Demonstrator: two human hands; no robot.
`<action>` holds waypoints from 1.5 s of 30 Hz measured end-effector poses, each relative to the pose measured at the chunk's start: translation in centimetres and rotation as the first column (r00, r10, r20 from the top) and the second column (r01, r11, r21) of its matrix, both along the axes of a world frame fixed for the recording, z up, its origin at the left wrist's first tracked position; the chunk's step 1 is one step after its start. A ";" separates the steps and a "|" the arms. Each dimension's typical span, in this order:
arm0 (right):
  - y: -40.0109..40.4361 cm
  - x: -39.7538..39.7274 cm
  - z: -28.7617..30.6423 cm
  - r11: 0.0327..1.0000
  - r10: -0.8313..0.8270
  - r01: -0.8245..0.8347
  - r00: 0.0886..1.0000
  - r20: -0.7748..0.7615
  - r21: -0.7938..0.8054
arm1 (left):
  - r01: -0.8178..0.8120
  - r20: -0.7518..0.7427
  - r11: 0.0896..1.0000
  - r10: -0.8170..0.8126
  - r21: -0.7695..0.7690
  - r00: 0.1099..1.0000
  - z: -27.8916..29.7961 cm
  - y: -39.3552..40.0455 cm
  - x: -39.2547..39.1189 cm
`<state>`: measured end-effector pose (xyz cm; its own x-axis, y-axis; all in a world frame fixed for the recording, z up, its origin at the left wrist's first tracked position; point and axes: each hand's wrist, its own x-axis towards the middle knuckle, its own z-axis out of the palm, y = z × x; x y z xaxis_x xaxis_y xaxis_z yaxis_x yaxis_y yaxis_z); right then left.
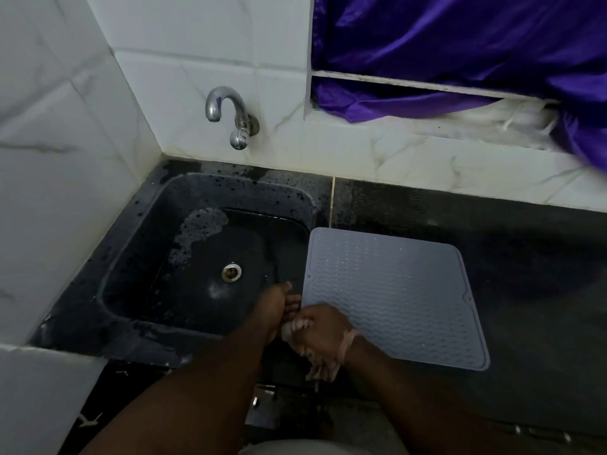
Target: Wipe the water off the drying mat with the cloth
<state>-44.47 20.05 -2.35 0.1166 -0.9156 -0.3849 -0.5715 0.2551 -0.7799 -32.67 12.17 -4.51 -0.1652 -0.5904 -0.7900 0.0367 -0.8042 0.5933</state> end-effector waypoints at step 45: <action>-17.3 -7.8 -1.7 0.976 -0.210 0.211 0.978 0.013 -0.062 | -0.239 -0.264 0.971 0.234 0.015 0.936 -2.0 -10.3 -5.1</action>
<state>-52.23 2.77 -4.08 -0.0791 -0.9420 -0.3260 -0.5056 0.3198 -0.8013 -37.75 1.91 -6.47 -0.2193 -0.6507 -0.7270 0.3807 -0.7432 0.5503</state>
